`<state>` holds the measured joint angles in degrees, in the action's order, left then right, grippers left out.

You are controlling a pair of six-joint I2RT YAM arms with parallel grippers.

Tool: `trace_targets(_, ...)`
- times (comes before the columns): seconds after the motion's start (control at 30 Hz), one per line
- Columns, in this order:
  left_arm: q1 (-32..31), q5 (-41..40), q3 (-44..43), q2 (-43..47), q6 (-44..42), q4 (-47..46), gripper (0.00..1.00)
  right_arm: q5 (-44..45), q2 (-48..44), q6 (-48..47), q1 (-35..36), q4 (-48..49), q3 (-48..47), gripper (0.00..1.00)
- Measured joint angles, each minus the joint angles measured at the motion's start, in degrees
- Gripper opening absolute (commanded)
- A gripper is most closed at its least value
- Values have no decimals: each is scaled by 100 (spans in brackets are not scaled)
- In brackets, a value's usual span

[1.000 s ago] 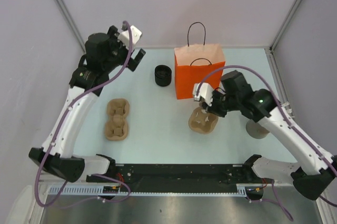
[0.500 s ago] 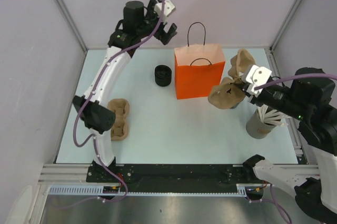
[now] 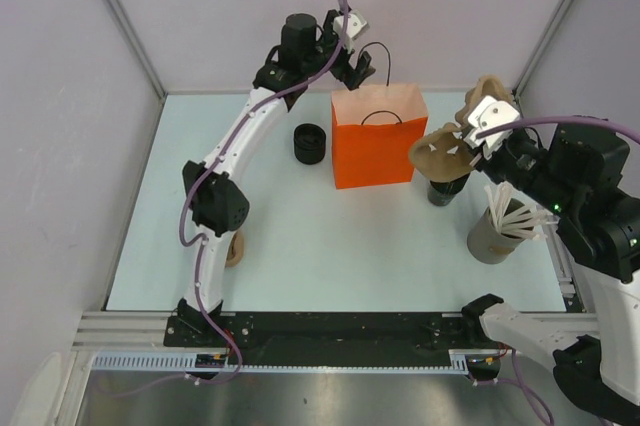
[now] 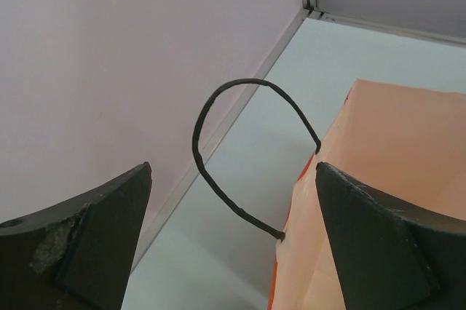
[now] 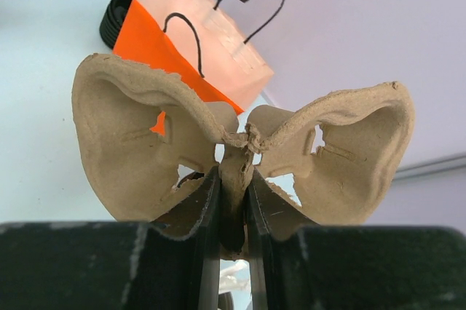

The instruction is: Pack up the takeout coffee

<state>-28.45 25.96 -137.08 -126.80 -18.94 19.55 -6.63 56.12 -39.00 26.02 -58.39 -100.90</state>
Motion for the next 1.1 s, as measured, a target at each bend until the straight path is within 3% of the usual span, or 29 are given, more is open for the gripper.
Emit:
trace_targets(0.17,24,-28,-96,-98,96,-256,91,20,-125,24,-153,4,0,20)
trace_targets(0.43,17,-105,-118,-295,85,-496,77,-11,-127,109,-258,17,-66,20)
trace_targets(0.53,17,-160,-118,-378,50,-527,61,-35,-81,131,-293,24,-116,20)
trace_targets(0.57,17,-170,-118,-407,42,-538,47,-48,-79,133,-304,22,-118,20)
trace_targets(0.63,17,-179,-118,-448,35,-542,33,-70,-79,149,-326,22,-118,19)
trace_targets(0.67,17,-179,-118,-459,17,-546,20,-79,-79,151,-339,22,-118,19)
trace_targets(0.77,13,-181,-118,-470,17,-529,1,-90,-79,155,-354,35,-118,18)
trace_targets(1.1,-313,-1005,568,140,120,-151,0,63,76,382,-363,372,-107,18)
